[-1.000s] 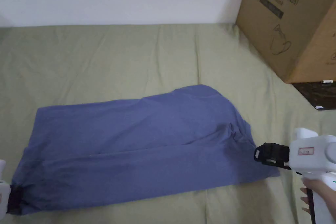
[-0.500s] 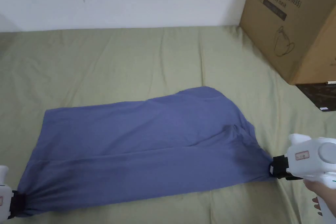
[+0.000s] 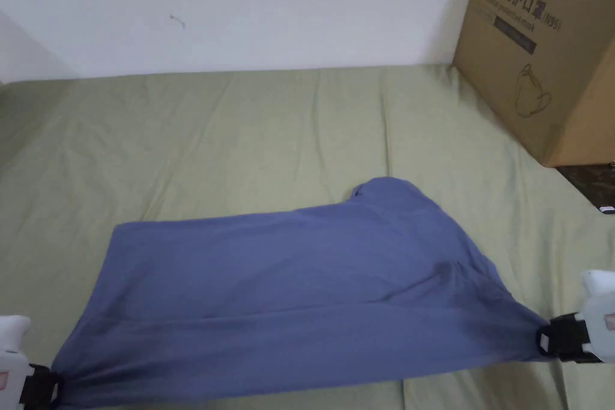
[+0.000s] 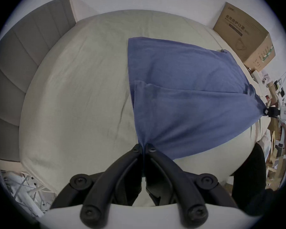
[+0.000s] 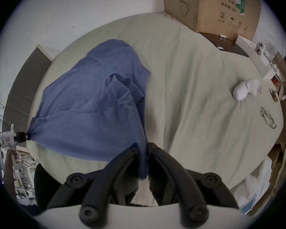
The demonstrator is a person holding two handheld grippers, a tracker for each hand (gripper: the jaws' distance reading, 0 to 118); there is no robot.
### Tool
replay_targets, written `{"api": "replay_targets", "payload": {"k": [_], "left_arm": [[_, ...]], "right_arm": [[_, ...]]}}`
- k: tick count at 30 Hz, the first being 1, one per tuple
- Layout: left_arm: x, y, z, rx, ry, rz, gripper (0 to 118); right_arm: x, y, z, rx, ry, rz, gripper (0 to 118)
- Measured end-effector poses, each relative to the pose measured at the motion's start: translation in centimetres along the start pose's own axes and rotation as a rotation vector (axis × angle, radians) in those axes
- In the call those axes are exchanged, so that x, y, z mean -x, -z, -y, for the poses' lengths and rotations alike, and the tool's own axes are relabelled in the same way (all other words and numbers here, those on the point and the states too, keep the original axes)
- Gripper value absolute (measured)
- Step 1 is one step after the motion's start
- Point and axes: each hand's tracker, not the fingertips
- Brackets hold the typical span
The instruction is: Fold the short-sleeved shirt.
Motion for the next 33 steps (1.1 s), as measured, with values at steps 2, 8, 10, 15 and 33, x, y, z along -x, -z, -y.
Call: {"api": "replay_targets", "payload": {"k": [2,8,10,15,33], "left_arm": [[0.2,-0.6,1.3,0.006,0.003,0.009,1],[1.2,0.3,4.0,0.051,-0.039,0.056,4],[1.2,0.5,4.5,0.040,-0.062,0.050,19],[0.7,-0.8,4.6,0.010,-0.058,0.005,117],[-11.6,-3.7,-4.6,-0.264,0.092,0.079,0]], "right_arm": [[-0.3,-0.6,1.3,0.028,0.007,-0.015,9],[-1.2,0.4,4.0,0.088,0.033,-0.034,9],[-1.2,0.9,4.4,0.075,0.075,-0.025,15],[0.2,-0.7,4.2,-0.070,0.083,0.195,117],[15.2,-1.4,-2.6,-0.292,-0.157,-0.082,3]]}}
